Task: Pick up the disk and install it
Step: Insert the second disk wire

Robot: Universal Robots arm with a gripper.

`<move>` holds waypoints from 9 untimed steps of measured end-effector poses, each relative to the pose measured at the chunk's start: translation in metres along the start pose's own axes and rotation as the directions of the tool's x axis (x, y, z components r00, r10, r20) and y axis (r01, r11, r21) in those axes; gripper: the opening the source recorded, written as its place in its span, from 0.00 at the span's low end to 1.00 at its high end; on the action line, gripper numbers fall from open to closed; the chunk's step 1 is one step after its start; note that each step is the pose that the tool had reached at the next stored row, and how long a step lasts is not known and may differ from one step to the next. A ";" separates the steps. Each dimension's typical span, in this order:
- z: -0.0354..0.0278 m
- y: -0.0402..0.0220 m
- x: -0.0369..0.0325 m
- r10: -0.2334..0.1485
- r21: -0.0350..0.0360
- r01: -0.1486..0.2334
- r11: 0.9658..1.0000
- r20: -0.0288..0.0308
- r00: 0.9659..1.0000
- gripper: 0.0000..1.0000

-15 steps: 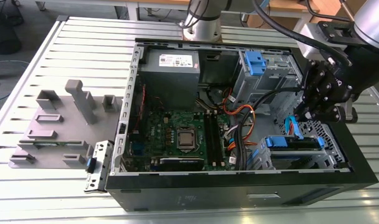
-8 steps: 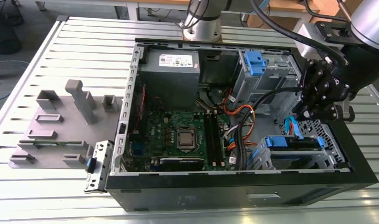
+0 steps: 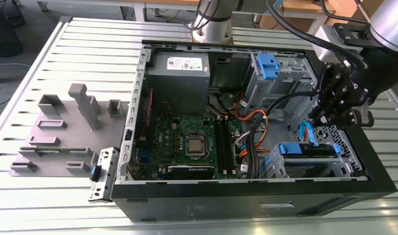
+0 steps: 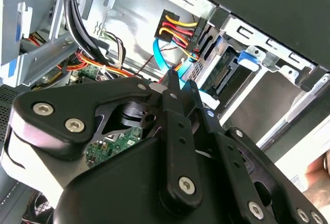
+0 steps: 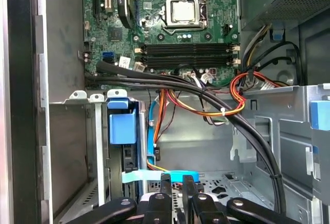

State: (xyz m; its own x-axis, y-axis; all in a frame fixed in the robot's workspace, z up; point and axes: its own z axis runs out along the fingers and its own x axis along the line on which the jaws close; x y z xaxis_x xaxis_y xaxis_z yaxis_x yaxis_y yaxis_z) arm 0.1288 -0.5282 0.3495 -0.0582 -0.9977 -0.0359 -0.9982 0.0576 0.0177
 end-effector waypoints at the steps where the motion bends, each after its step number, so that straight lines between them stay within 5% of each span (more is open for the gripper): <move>1: 0.0000 -0.0010 -0.0001 0.000 0.000 0.000 1.000 0.000 1.000 0.24; 9: 0.0001 -0.0076 -0.0005 0.000 0.000 0.000 1.000 0.000 1.000 0.24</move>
State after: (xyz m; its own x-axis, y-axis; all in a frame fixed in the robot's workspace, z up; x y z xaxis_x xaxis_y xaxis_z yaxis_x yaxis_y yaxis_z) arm 0.1363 -0.5281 0.3493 -0.0581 -0.9977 -0.0358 -0.9982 0.0575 0.0177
